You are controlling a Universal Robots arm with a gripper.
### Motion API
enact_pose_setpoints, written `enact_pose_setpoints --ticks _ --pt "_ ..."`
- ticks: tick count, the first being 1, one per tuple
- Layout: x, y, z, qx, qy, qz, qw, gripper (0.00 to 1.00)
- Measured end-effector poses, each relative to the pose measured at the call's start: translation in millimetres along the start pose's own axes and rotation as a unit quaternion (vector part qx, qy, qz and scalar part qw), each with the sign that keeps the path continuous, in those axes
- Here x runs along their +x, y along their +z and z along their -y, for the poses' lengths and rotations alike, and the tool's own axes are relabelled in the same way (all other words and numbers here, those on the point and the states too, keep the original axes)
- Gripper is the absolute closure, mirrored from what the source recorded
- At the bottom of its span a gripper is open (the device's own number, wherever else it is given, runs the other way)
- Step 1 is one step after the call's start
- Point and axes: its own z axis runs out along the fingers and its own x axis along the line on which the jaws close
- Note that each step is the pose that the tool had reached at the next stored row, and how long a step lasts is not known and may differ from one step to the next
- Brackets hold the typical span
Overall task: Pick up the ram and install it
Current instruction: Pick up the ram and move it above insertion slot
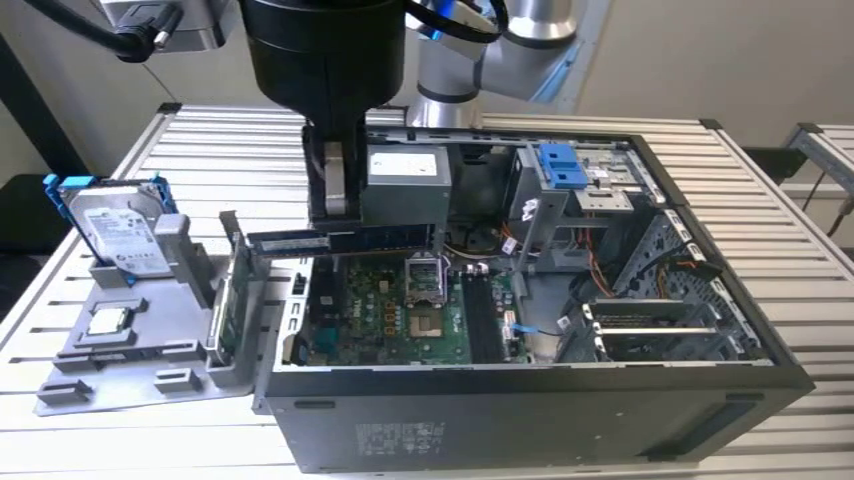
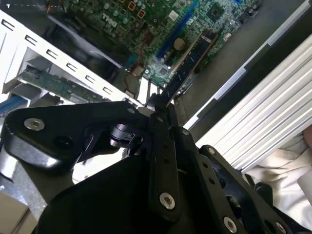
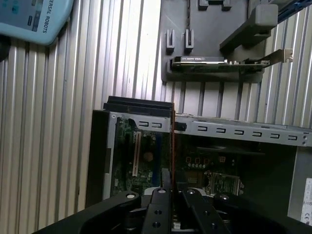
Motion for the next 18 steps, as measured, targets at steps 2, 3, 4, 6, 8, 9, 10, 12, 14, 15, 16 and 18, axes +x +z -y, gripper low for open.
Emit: enact_pose_setpoints --ticks 2,3,4,6,8,9,10,12,14,15,16,18 --pt "0.4 -0.1 5.6 0.0 0.0 0.0 1.0 0.85" --pt "0.6 -0.1 7.8 0.0 0.0 0.0 1.0 0.85" --pt "0.8 -0.1 10.2 0.0 0.0 0.0 1.0 0.85" --pt "1.1 -0.2 14.7 -0.0001 0.0 0.0 1.0 0.85" --pt "1.4 -0.2 18.5 0.0 0.0 0.0001 1.0 0.85" --pt "1.6 -0.3 20.7 -0.0001 0.0 0.0 1.0 0.85" --pt "1.8 -0.4 22.9 -0.0001 0.0 0.0 1.0 0.85" --pt "2.2 -0.4 27.8 -0.0001 0.0 0.0 1.0 0.85" --pt "2.6 -0.6 33.6 -0.0002 0.0 0.0 1.0 0.85" --pt "2.8 -0.5 36.4 -0.0003 0.0 0.0001 1.0 0.85" --pt "3.0 -0.6 39.0 -0.0003 0.0 0.0001 1.0 0.85" --pt "3.4 -0.7 44.4 -0.0005 0.0 0.0 1.0 0.85"
